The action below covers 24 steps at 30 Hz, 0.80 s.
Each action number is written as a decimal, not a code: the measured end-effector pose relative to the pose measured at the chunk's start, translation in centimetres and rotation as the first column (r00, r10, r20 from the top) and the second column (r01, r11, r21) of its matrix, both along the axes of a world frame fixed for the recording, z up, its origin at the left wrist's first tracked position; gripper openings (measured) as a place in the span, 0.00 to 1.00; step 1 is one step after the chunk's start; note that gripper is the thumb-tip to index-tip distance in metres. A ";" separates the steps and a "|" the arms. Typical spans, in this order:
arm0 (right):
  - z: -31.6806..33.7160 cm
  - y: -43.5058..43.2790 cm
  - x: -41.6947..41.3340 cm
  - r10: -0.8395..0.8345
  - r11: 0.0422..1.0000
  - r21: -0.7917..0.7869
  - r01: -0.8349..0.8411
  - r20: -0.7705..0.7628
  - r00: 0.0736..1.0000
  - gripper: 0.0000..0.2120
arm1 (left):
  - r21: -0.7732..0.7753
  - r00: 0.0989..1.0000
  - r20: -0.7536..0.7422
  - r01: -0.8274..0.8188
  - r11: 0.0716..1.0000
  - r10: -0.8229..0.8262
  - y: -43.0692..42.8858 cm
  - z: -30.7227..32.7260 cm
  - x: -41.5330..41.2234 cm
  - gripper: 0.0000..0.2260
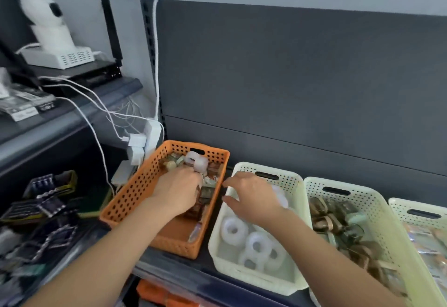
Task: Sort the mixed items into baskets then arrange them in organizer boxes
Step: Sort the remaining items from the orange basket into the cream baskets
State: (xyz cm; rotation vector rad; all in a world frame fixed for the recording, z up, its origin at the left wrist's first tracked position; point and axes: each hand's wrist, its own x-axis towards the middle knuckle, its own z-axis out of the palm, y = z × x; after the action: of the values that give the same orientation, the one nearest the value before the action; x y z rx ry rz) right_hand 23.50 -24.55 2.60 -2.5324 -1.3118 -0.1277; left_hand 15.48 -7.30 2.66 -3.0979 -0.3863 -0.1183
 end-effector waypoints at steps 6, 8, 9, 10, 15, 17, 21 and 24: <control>-0.5 6.3 -1.1 0.094 0.973 -0.215 -0.080 0.056 0.994 0.14 | -0.110 0.969 -0.244 0.017 0.994 -0.044 5.5 -3.1 -1.2 0.19; -0.9 8.0 -1.4 0.118 0.936 -0.342 -0.083 0.083 0.989 0.16 | -0.166 0.957 -0.283 0.016 0.986 -0.064 6.4 -4.3 -1.3 0.22; -1.2 8.8 -1.5 0.122 0.909 -0.411 -0.076 0.088 0.989 0.18 | -0.189 0.956 -0.285 0.021 0.982 -0.076 6.7 -4.7 -1.3 0.24; -1.6 9.5 -1.7 0.117 0.879 -0.473 -0.063 0.087 0.989 0.19 | -0.206 0.954 -0.285 0.032 0.978 -0.091 7.0 -5.2 -1.2 0.25; -3.2 11.6 -2.2 0.074 0.786 -0.619 0.010 0.111 0.991 0.20 | -0.262 0.948 -0.287 0.056 0.963 -0.134 7.9 -6.5 -0.7 0.25; -3.7 12.1 -2.3 0.049 0.785 -0.618 0.038 0.123 0.991 0.17 | -0.310 0.953 -0.273 0.043 0.950 -0.132 8.1 -6.9 -0.5 0.25; -3.8 11.7 -2.2 -0.027 0.882 -0.468 0.053 0.063 0.998 0.17 | -0.422 0.971 -0.215 0.000 0.906 -0.101 8.3 -6.4 -0.5 0.28; -3.1 10.2 -2.1 -0.078 0.978 -0.202 0.058 -0.097 0.992 0.17 | -0.459 0.993 -0.093 0.019 0.888 -0.069 8.1 -4.8 -1.0 0.29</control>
State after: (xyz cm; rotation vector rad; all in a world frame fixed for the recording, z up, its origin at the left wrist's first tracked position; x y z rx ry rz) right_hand 21.38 -14.31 -0.53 -2.7100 -1.2547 0.1274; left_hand 14.50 0.84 -2.17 -3.5586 -0.3886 0.1652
